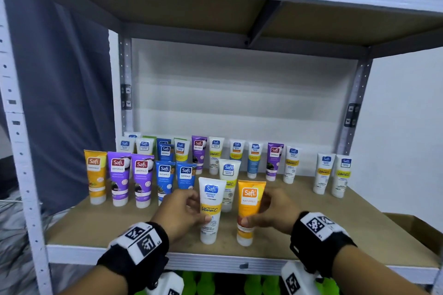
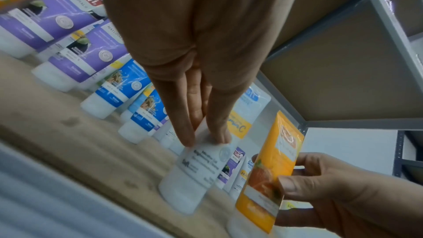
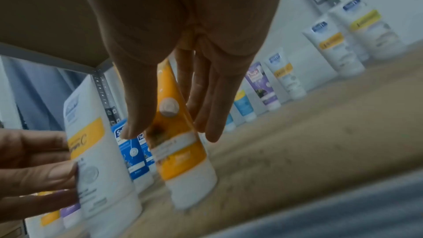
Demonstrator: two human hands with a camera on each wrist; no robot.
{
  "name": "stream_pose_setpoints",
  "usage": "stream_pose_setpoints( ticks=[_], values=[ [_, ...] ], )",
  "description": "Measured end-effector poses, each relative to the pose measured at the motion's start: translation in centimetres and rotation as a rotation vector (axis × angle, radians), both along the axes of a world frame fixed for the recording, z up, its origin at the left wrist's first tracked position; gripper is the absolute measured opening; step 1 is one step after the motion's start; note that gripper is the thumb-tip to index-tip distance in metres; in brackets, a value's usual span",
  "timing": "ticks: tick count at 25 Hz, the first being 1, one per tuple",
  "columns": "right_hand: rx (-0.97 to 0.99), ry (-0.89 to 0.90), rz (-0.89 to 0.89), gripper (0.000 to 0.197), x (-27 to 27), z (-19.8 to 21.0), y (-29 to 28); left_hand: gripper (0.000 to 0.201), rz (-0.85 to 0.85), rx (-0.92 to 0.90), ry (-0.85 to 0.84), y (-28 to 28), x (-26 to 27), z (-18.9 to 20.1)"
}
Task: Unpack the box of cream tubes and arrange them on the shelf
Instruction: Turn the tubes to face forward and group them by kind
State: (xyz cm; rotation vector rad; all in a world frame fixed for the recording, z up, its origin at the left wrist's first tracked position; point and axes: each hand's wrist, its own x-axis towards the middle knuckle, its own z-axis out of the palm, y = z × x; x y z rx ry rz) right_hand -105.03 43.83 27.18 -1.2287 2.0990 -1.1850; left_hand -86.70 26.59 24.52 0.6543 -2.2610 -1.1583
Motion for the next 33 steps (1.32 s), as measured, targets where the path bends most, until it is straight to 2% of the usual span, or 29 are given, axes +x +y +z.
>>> stream_pose_setpoints(
  ticks=[4, 7, 13, 19, 29, 33],
  values=[
    [0.012, -0.076, -0.001, 0.046, -0.2, -3.0, -0.2, 0.033, -0.009, 0.001, 0.013, 0.0, -0.4, -1.3],
    [0.019, 0.001, 0.006, 0.05, -0.9, -4.0, -0.3, 0.031, 0.006, -0.011, 0.003, 0.4, -1.0, -1.5],
    [0.038, 0.089, 0.023, 0.04, -2.2, -3.6, 1.0, 0.027, 0.026, -0.079, -0.086, 1.6, -4.1, -0.9],
    [0.069, 0.097, -0.036, 0.049, -4.7, -3.6, 3.6, 0.029, -0.004, -0.164, -0.219, 4.2, -9.0, 1.1],
    [0.056, 0.147, -0.102, 0.043, -8.0, -3.5, 7.6, 0.028, -0.078, -0.3, -0.347, 6.3, -15.9, 2.6],
    [0.034, 0.118, -0.102, 0.041, -8.2, -3.5, 8.0, 0.036, -0.111, -0.347, -0.382, 6.4, -17.7, 2.9]
  ],
)
